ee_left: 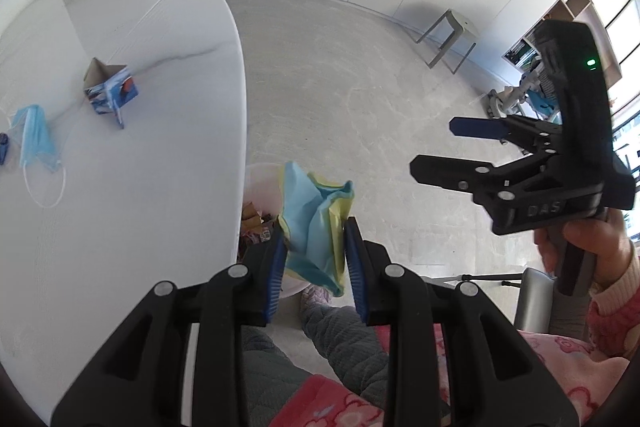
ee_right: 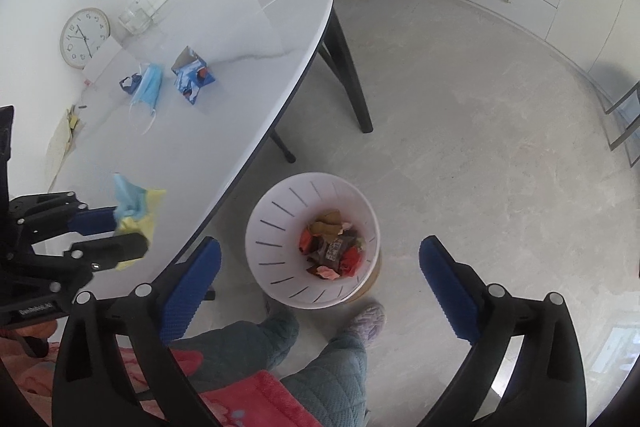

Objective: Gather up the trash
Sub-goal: 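Carry both items over the wastebasket and open both tools to drop them, then grasp the blue face mask with the left tool while the right tool grasps the paper box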

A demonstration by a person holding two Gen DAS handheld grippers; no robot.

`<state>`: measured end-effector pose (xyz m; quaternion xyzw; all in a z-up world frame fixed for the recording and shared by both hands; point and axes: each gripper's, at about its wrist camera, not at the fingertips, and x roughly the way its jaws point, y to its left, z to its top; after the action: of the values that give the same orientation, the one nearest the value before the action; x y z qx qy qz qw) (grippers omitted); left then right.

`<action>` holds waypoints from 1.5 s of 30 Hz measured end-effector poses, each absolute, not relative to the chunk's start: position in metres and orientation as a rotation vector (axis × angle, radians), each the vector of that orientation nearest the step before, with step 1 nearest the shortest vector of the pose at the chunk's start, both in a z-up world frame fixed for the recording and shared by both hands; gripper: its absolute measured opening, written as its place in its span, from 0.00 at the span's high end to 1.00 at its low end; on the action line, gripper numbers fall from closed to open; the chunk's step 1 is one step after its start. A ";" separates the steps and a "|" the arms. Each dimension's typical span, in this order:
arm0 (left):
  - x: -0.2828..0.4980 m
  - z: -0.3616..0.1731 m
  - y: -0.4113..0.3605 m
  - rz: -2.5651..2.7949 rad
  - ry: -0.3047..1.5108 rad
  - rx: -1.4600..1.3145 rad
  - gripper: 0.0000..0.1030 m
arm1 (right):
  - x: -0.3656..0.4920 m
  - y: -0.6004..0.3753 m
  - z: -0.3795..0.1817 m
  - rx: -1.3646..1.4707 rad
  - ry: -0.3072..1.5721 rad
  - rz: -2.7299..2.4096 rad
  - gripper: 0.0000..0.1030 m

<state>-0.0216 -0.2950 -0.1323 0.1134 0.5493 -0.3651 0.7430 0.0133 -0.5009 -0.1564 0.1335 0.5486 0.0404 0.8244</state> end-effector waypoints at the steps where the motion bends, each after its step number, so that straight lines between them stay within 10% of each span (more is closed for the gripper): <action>1: -0.022 -0.135 -0.300 -0.790 1.208 0.258 0.61 | 0.013 -0.503 -0.156 0.282 1.166 0.087 0.03; 13: -0.008 -0.107 -0.284 -0.628 1.140 0.163 0.09 | 0.015 -0.508 -0.147 0.266 1.152 0.098 0.03; 45: 0.127 -0.107 -0.113 -0.272 1.105 0.016 0.08 | 0.153 -0.369 -0.129 0.111 1.130 0.283 0.02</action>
<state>0.1270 -0.1132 -0.1070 0.0078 0.5233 -0.1287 0.8424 0.1527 -0.3688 -0.1294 0.0523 0.5333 0.1335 0.8337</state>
